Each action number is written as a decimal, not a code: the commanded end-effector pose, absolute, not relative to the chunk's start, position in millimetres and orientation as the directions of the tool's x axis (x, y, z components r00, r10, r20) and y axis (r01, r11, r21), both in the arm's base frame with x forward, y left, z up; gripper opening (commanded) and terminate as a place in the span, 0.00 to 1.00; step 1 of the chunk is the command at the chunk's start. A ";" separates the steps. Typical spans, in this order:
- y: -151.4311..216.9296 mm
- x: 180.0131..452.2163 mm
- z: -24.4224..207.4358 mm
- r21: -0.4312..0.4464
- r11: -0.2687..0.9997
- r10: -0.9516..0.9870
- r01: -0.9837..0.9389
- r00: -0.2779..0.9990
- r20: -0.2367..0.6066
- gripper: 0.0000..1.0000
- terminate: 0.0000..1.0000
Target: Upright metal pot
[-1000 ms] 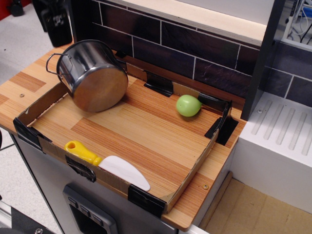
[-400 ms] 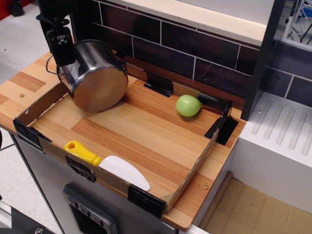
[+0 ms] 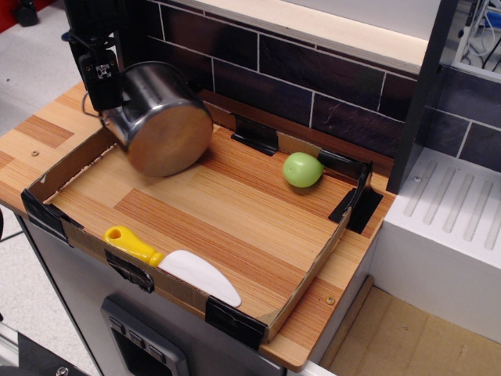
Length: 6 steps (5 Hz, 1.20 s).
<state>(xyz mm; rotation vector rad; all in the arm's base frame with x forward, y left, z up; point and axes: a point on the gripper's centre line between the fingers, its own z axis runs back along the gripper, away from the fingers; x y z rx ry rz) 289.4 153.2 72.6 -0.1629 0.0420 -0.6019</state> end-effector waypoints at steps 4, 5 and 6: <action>144.3 302.2 118.9 0.212 0.811 -0.578 0.545 0.801 0.155 0.00 0.00; 137.1 298.8 128.4 0.331 0.797 -0.585 0.505 0.782 0.215 0.00 0.00; 135.9 298.7 133.5 0.514 0.756 -0.603 0.405 0.737 0.305 0.00 0.00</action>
